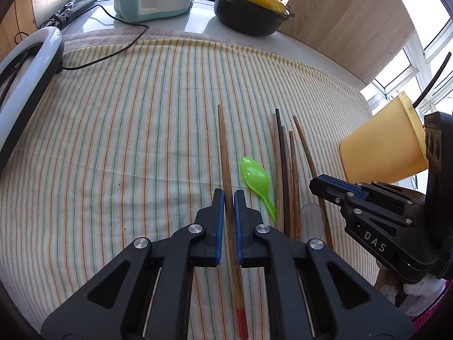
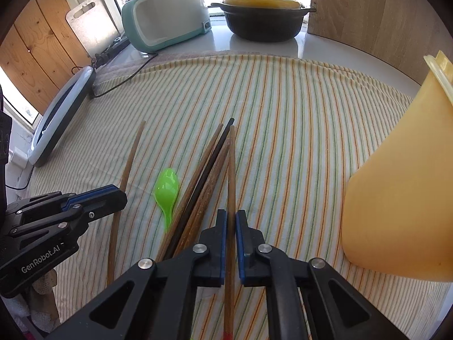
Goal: Organize utensils
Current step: 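Lift both held chopsticks upright and carry them over the yellow container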
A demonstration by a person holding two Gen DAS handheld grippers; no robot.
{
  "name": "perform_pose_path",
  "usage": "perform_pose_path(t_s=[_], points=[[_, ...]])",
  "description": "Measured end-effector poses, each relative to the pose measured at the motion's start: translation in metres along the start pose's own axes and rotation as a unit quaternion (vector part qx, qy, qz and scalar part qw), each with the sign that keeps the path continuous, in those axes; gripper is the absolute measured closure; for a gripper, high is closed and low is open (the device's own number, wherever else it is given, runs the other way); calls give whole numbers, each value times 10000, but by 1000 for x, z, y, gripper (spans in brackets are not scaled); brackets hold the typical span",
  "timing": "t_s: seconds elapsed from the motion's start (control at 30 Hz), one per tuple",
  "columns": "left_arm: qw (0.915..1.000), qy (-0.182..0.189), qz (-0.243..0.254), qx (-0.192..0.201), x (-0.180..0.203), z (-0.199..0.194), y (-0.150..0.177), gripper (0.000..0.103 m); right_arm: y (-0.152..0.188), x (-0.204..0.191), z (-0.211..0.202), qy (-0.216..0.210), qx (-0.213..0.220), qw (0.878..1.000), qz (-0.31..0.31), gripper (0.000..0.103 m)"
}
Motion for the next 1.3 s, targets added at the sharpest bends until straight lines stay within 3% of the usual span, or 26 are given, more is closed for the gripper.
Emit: perform_pose_path(t_s=[0.27, 0.5, 0.87, 1.3], points=[[9984, 43, 43, 561, 12, -38, 4, 99, 13, 3, -36, -526, 308, 9981, 99, 99], [9935, 102, -53, 1135, 19, -67, 17, 99, 31, 6, -79, -940, 862, 9918, 44, 99], [9846, 147, 139, 1736, 49, -106, 35, 99, 62, 29, -132, -1133, 1649, 9798, 71, 99], [9745, 463, 607, 2112, 99, -135, 16, 99, 63, 74, -196, -1110, 2445, 9624, 413, 99]])
Point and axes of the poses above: each gripper's, at about its wrist camera, not at the fingertips, and z roughly the way its jaws point, x to its right, y to its underside, the point moved 2 cm from there along z, roughly the way its jaws point, and after that the axes turned 10 degrees about z, right-handed, at the moved point
